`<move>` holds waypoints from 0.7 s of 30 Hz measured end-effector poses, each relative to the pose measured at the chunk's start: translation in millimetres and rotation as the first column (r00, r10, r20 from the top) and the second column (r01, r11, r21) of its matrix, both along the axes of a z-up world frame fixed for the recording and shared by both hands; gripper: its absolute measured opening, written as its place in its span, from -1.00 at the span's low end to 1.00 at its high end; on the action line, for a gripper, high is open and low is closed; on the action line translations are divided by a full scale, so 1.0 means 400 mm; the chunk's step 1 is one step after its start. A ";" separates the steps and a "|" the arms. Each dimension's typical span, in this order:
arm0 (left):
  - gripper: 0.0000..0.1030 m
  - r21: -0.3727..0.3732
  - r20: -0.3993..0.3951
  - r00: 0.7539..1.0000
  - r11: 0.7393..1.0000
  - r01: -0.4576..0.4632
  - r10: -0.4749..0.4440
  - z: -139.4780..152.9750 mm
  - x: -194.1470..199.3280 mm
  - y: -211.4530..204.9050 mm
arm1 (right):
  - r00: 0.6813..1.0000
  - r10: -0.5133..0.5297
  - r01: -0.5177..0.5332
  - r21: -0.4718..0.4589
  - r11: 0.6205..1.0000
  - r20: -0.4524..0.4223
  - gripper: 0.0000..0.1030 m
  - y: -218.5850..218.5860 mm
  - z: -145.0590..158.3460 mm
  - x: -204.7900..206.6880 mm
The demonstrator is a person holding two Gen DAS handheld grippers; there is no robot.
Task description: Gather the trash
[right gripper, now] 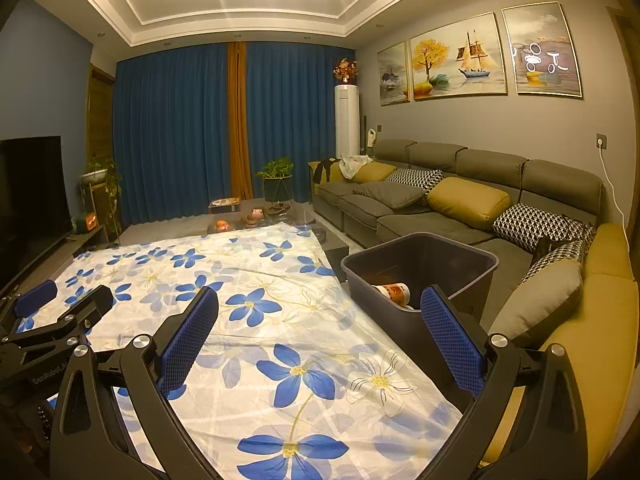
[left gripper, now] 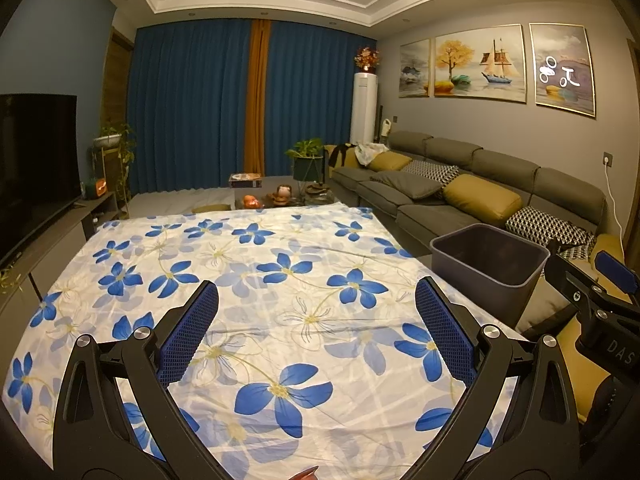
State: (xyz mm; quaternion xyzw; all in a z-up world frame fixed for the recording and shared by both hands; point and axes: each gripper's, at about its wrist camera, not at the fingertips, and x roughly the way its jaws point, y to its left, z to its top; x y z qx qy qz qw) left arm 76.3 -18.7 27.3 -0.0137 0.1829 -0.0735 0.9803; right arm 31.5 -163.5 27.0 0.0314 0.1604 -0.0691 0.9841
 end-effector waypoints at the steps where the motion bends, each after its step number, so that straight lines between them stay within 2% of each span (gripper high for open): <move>1: 0.89 0.000 -0.001 1.000 1.000 0.000 0.000 0.000 0.000 0.000 | 1.000 0.000 0.000 0.002 1.000 0.000 0.89 0.000 0.000 0.000; 21: 0.89 0.001 -0.005 1.000 1.000 0.002 -0.002 -0.004 -0.001 -0.001 | 1.000 -0.003 0.003 0.016 1.000 -0.002 0.89 -0.005 -0.001 -0.002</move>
